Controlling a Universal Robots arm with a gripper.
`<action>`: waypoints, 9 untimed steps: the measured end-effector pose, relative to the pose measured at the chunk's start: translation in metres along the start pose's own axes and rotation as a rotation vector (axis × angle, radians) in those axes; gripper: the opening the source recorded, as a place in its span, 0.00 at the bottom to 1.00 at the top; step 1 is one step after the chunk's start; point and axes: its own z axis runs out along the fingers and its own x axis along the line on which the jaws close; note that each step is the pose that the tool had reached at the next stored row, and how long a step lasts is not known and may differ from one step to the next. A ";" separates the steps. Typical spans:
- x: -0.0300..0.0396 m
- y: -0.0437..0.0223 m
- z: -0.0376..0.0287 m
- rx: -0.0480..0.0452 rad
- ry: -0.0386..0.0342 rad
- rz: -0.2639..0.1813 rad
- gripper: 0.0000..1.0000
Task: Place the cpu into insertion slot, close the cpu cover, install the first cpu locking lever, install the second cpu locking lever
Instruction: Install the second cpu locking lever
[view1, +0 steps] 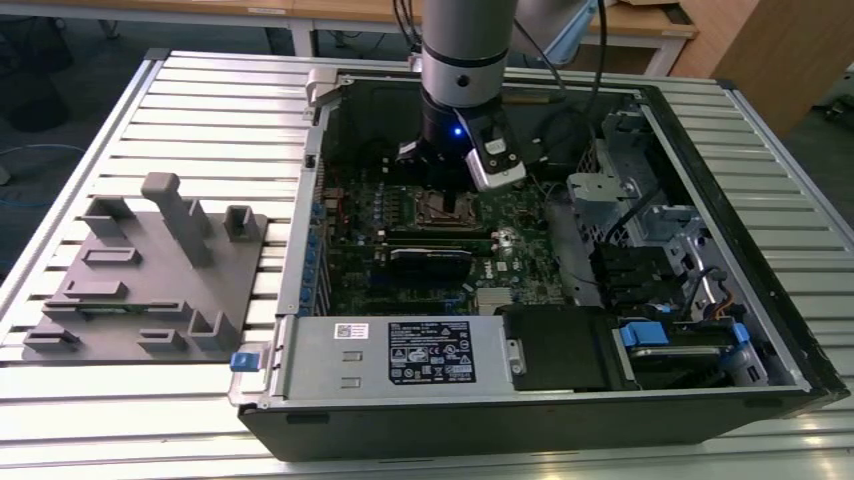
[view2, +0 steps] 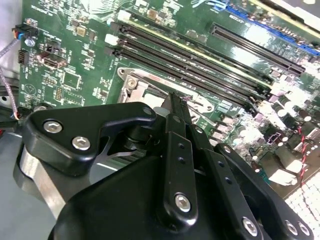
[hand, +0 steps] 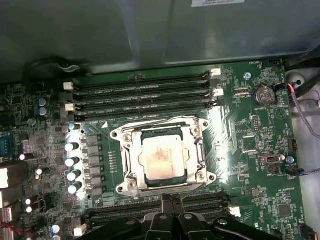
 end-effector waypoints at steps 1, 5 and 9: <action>0.0012 -0.0005 0.0000 0.0000 -0.0002 0.000 0.10; 0.0039 -0.0029 -0.0001 0.0000 -0.0004 0.000 0.10; 0.0055 -0.0056 -0.0002 0.0000 -0.0004 0.000 0.10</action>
